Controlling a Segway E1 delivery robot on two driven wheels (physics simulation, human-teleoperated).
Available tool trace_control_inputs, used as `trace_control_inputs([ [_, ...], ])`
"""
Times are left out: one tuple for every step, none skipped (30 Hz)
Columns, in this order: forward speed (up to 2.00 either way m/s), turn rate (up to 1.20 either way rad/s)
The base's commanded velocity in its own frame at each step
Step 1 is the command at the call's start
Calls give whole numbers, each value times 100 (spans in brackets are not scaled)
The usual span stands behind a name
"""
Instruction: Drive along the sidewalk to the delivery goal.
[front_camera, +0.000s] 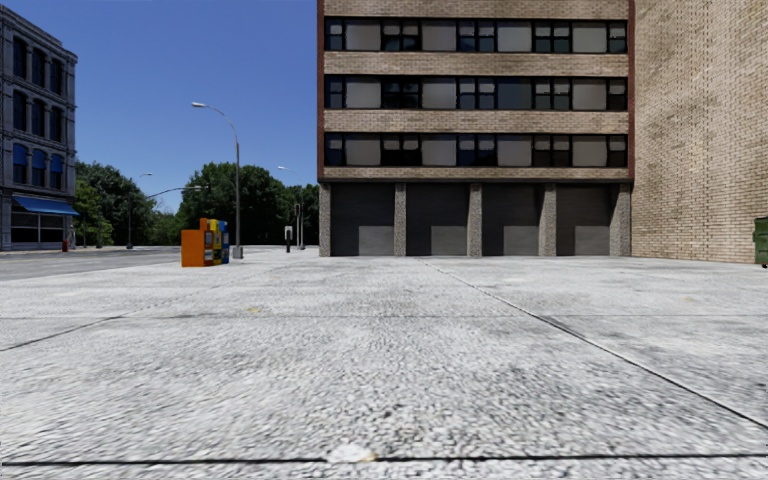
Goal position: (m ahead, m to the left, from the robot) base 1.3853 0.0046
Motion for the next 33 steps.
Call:
trace_control_inputs([
  [200,0],
  [200,0],
  [200,0],
  [200,0],
  [200,0],
  [200,0],
  [200,0],
  [200,0],
  [200,0],
  [186,0],
  [148,0],
  [148,0],
  [107,0],
  [79,0],
  [69,0],
  [69,0],
  [67,0],
  [67,0],
  [66,0],
  [66,0],
  [66,0],
  [66,0],
  [66,0],
  [66,0],
  [64,0],
  [34,0],
  [34,0],
  [0,0],
  [0,0],
  [0,0],
  [0,0],
  [0,0],
  [0,0],
])
